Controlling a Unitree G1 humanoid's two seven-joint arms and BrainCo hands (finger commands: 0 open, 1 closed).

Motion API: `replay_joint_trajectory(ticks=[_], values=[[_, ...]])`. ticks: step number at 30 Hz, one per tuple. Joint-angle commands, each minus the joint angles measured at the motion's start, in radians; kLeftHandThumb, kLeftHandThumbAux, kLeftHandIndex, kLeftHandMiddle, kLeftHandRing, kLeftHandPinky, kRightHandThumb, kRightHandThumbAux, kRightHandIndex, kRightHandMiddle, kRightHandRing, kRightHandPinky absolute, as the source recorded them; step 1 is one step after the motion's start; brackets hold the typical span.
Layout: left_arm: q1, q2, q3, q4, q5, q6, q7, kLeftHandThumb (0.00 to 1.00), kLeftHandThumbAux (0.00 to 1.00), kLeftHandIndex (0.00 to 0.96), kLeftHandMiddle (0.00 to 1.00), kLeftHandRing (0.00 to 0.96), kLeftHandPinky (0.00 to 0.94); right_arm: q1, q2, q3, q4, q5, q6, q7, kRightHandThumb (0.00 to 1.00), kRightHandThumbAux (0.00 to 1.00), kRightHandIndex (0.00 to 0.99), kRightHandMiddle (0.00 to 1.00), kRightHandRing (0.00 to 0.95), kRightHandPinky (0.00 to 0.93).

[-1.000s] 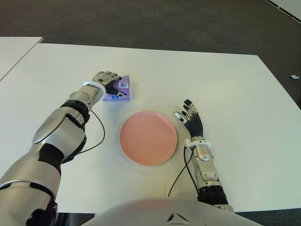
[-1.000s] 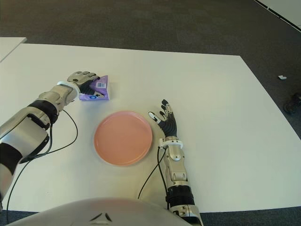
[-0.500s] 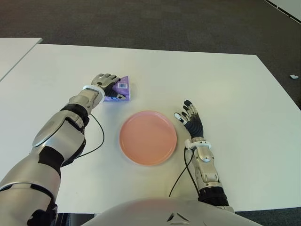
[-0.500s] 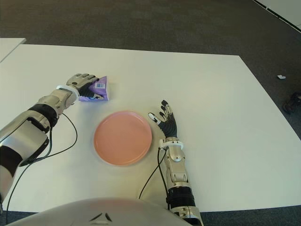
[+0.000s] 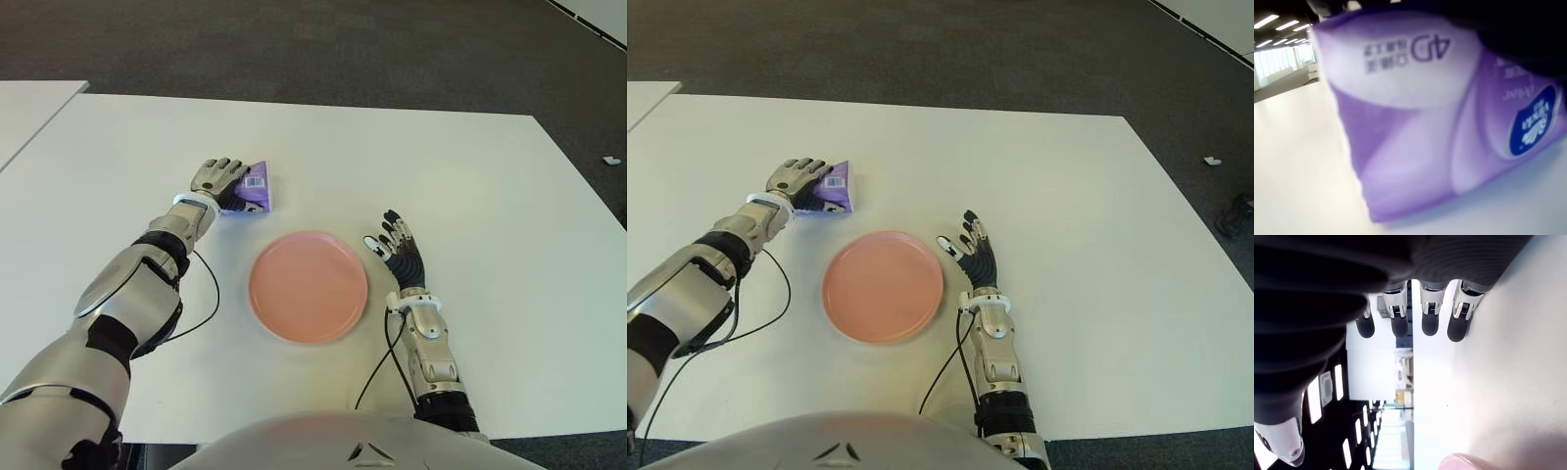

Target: Put the tissue paper into the plate.

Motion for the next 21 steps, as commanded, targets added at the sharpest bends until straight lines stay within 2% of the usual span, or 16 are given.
replay_joint_trajectory(ticks=[1, 12, 21], values=[[0.092, -0.034, -0.022, 0.044, 0.019, -0.005, -0.028, 0.158, 0.308, 0.0, 0.0, 0.0, 0.0, 0.039, 0.001, -0.003, 0.035, 0.014, 0.072, 0.001, 0.019, 0.644, 0.005, 0.0, 0.0, 0.029], [0.092, -0.043, -0.038, 0.047, 0.031, 0.004, 0.007, 0.163, 0.351, 0.0, 0.0, 0.0, 0.0, 0.04, 0.001, -0.007, 0.035, 0.011, 0.074, -0.002, 0.024, 0.646, 0.003, 0.0, 0.0, 0.026], [0.087, -0.048, -0.048, 0.047, 0.033, 0.02, 0.016, 0.198, 0.347, 0.0, 0.0, 0.0, 0.0, 0.04, -0.001, -0.007, 0.038, 0.01, 0.068, 0.001, 0.017, 0.638, 0.0, 0.0, 0.0, 0.019]])
